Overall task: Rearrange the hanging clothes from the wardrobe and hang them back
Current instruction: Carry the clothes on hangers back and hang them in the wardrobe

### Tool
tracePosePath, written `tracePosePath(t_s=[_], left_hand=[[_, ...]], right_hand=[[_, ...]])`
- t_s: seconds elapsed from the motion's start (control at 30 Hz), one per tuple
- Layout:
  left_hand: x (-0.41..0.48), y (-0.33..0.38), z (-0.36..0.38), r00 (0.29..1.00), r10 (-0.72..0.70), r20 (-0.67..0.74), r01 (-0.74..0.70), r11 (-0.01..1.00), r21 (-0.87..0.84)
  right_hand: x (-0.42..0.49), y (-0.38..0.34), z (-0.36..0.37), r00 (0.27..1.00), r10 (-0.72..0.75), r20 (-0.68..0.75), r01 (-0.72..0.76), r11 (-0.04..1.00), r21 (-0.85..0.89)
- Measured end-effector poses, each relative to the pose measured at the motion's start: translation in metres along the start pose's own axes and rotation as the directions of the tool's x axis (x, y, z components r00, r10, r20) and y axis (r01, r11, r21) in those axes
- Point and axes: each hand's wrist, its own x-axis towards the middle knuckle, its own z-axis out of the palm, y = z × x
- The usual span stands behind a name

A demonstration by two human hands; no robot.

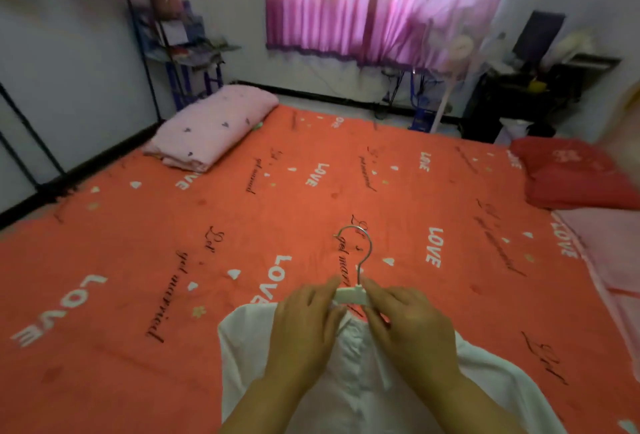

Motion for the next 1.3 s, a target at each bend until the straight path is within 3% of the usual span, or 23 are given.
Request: tracePosePath(t_s=[0.27, 0.6, 0.97, 1.1, 1.3], left_hand=[[-0.074, 0.031, -0.228, 0.919, -0.052, -0.391, 0.13, 0.976, 0.176], [-0.268, 0.044, -0.455, 0.693, -0.064, -0.718, 0.496, 0.766, 0.41], [-0.533, 0.0, -0.659, 0.375, -0.122, -0.919, 0.807, 0.53, 0.259], [-0.625, -0.016, -0.731, 0.27, -0.089, -0.959, 0.892, 0.398, 0.214], [-0.724, -0.046, -0.825, 0.182, -0.061, -0.981, 0.959, 0.233, 0.163]], right_hand=[[0.058, -0.167, -0.106, 0.911, -0.334, -0.242, 0.385, 0.898, 0.211], [0.03, -0.43, -0.175, 0.719, -0.549, -0.426, 0.692, 0.512, 0.509], [-0.085, -0.766, -0.212, 0.487, -0.701, -0.521, 0.766, 0.056, 0.641], [-0.132, -0.885, -0.233, 0.41, -0.725, -0.554, 0.767, -0.055, 0.639], [-0.177, -1.034, -0.248, 0.323, -0.793, -0.516, 0.695, -0.172, 0.699]])
